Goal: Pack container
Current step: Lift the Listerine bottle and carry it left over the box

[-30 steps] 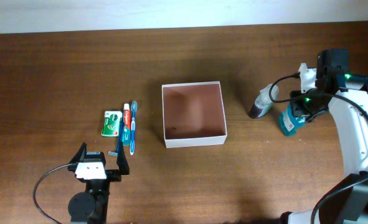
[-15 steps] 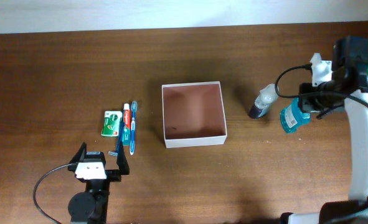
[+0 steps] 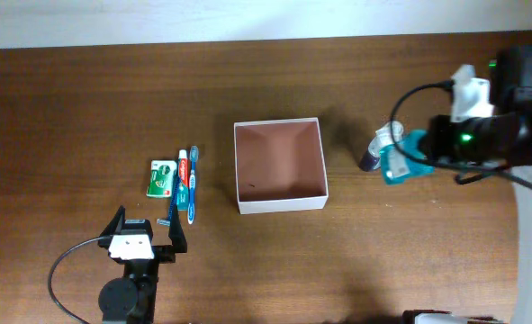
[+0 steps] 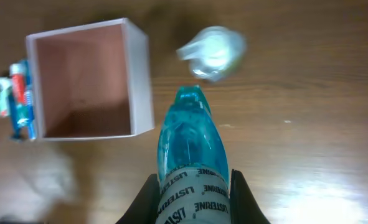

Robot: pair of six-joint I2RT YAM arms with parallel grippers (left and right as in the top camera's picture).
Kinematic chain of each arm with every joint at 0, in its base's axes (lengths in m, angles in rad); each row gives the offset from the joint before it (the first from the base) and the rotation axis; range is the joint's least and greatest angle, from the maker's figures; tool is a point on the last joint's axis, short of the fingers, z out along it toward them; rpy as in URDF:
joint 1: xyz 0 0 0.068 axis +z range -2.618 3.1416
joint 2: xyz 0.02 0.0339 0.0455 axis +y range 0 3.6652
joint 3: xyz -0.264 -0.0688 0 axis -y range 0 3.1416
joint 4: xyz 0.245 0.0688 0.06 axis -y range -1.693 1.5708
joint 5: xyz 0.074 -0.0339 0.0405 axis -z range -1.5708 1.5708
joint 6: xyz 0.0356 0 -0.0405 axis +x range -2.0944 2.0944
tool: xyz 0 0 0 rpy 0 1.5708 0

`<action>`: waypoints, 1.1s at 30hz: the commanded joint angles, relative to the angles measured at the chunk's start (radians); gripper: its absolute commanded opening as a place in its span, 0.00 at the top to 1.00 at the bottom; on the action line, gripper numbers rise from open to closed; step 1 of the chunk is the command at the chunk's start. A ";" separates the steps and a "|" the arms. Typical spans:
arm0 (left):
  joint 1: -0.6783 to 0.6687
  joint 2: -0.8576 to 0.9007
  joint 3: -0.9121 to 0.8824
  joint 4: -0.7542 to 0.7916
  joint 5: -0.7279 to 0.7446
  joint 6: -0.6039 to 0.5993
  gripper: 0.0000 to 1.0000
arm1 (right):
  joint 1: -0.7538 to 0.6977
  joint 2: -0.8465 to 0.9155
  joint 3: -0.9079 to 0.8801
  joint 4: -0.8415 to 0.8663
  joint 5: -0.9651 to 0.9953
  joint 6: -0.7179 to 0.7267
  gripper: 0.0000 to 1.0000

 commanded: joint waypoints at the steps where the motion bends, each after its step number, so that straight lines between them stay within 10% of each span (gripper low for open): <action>1: -0.004 -0.008 -0.006 0.003 -0.011 0.008 0.01 | 0.114 -0.019 0.032 0.043 -0.023 0.083 0.96; 15: -0.004 -0.008 -0.006 0.003 -0.011 0.008 0.01 | 0.469 0.090 0.032 0.254 0.113 0.238 0.96; 33: -0.004 -0.008 -0.006 0.003 -0.011 0.008 0.01 | 0.576 0.301 0.032 0.408 0.428 0.239 0.96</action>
